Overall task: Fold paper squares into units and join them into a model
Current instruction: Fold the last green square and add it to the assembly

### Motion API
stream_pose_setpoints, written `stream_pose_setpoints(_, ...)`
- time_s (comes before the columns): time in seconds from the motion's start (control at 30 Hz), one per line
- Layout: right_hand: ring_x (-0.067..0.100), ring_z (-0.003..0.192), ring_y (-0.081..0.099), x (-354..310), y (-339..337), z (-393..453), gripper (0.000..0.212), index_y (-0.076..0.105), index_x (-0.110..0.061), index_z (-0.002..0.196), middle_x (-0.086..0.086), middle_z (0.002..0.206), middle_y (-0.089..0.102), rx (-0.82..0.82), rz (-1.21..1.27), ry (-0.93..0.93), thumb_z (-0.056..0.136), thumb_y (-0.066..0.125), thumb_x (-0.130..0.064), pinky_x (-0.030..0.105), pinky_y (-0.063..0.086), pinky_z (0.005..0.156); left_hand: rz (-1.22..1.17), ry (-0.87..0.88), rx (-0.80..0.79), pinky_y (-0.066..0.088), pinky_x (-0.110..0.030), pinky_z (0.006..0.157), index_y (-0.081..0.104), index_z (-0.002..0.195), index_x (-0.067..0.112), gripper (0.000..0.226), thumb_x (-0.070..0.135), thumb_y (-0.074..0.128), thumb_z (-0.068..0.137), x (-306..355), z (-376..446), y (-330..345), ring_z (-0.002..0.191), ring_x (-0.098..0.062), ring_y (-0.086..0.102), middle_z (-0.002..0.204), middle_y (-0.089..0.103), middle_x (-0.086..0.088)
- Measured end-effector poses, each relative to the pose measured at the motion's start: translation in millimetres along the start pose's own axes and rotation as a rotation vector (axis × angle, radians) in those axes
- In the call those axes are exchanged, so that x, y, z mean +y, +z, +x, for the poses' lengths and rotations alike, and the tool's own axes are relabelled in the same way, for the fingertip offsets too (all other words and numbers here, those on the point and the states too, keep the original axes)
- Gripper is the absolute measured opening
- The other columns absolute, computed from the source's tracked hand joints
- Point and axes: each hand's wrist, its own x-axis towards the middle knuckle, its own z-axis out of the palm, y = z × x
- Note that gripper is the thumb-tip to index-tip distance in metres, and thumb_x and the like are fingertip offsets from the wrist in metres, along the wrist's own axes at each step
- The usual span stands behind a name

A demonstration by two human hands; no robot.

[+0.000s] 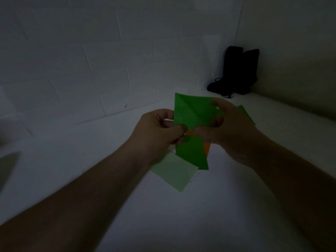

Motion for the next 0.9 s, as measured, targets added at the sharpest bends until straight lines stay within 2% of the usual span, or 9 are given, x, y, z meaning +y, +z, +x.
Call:
stream_pose_setpoints(0.13, 0.034, 0.091, 0.075, 0.9, -0.3, 0.0, 0.080, 0.050, -0.025, 0.141, 0.024, 0.100, 0.073, -0.025, -0.003, 0.005, 0.073, 0.084, 0.001, 0.052, 0.063, 0.079, 0.013, 0.009, 0.020, 0.063, -0.029, 0.068, 0.070, 0.101, -0.001, 0.015, -0.007, 0.071, 0.088, -2.7, 1.2, -0.9, 0.059, -0.017, 0.069, 0.073, 0.075, -0.014)
stream_pose_setpoints(0.27, 0.042, 0.084, 0.069, -0.1, -2.7, -0.3, 0.082, 0.055, -0.028, 0.138, 0.037, 0.098, 0.065, -0.025, -0.005, -0.010, 0.067, 0.089, -0.009, 0.055, 0.062, 0.079, 0.034, 0.014, 0.027, 0.064, -0.031, 0.070, 0.071, 0.103, 0.000, 0.016, -0.005, 0.073, 0.087, -4.5, 2.5, -2.7, 0.062, -0.018, 0.071, 0.075, 0.076, -0.015)
stream_pose_setpoints(0.37, 0.035, 0.080, 0.072, 0.4, -4.1, 0.9, 0.081, 0.052, -0.024, 0.143, 0.028, 0.094, 0.070, -0.048, -0.005, -0.001, 0.072, 0.085, -0.002, 0.044, 0.063, 0.074, 0.040, 0.011, 0.024, 0.064, -0.032, 0.070, 0.071, 0.101, 0.003, 0.015, -0.004, 0.073, 0.088, -3.6, 1.7, -2.6, 0.063, -0.017, 0.072, 0.076, 0.077, -0.014)
stream_pose_setpoints(0.43, 0.029, 0.085, 0.075, 0.2, -3.1, 0.7, 0.076, 0.051, -0.022, 0.144, 0.021, 0.100, 0.074, -0.069, 0.012, 0.002, 0.077, 0.080, 0.002, 0.041, 0.063, 0.076, 0.040, 0.016, 0.027, 0.064, -0.032, 0.070, 0.071, 0.098, 0.005, 0.014, -0.005, 0.073, 0.088, -3.7, 1.8, -3.1, 0.062, -0.017, 0.071, 0.075, 0.076, -0.013)
stream_pose_setpoints(0.53, 0.024, 0.077, 0.069, -4.0, -3.2, -1.6, 0.068, 0.055, -0.021, 0.140, 0.032, 0.101, 0.069, -0.033, 0.003, 0.007, 0.080, 0.078, 0.001, 0.032, 0.062, 0.066, 0.035, 0.018, 0.031, 0.064, -0.033, 0.073, 0.071, 0.100, 0.004, 0.014, -0.004, 0.072, 0.088, -4.0, 2.5, -3.0, 0.064, -0.019, 0.071, 0.077, 0.076, -0.014)
stream_pose_setpoints(0.67, 0.023, 0.069, 0.067, -8.2, -2.0, -4.9, 0.066, 0.058, -0.022, 0.135, 0.036, 0.094, 0.066, 0.009, 0.008, 0.010, 0.078, 0.079, 0.002, 0.035, 0.062, 0.065, -0.017, 0.012, 0.018, 0.064, -0.039, 0.079, 0.071, 0.100, 0.007, 0.017, -0.004, 0.072, 0.088, -2.7, 2.7, -1.6, 0.068, -0.021, 0.072, 0.079, 0.076, -0.014)
stream_pose_setpoints(0.77, 0.026, 0.072, 0.067, -5.9, 0.3, -4.5, 0.071, 0.055, -0.022, 0.139, 0.034, 0.093, 0.068, -0.006, -0.005, 0.011, 0.077, 0.081, -0.001, 0.041, 0.063, 0.070, -0.022, 0.030, -0.051, 0.063, -0.040, 0.081, 0.068, 0.113, 0.012, 0.033, -0.002, 0.077, 0.085, -2.7, 1.0, -0.1, 0.087, -0.027, 0.077, 0.097, 0.079, -0.012)
stream_pose_setpoints(0.83, 0.028, 0.070, 0.068, -4.6, 2.0, -4.9, 0.071, 0.055, -0.022, 0.139, 0.032, 0.089, 0.068, -0.011, -0.031, 0.012, 0.077, 0.082, -0.002, 0.045, 0.062, 0.073, -0.009, 0.049, -0.063, 0.063, -0.036, 0.078, 0.066, 0.119, 0.012, 0.042, -0.005, 0.078, 0.083, -3.9, 0.2, 1.2, 0.090, -0.023, 0.077, 0.100, 0.080, -0.005)
stream_pose_setpoints(0.9, 0.033, 0.079, 0.073, -3.7, 2.8, -4.9, 0.068, 0.056, -0.021, 0.138, 0.025, 0.093, 0.073, -0.046, -0.037, 0.015, 0.078, 0.081, -0.002, 0.045, 0.064, 0.075, 0.002, 0.054, -0.059, 0.063, -0.037, 0.078, 0.064, 0.122, 0.013, 0.045, -0.005, 0.078, 0.083, -5.6, 0.4, 2.3, 0.089, -0.023, 0.077, 0.100, 0.080, -0.004)
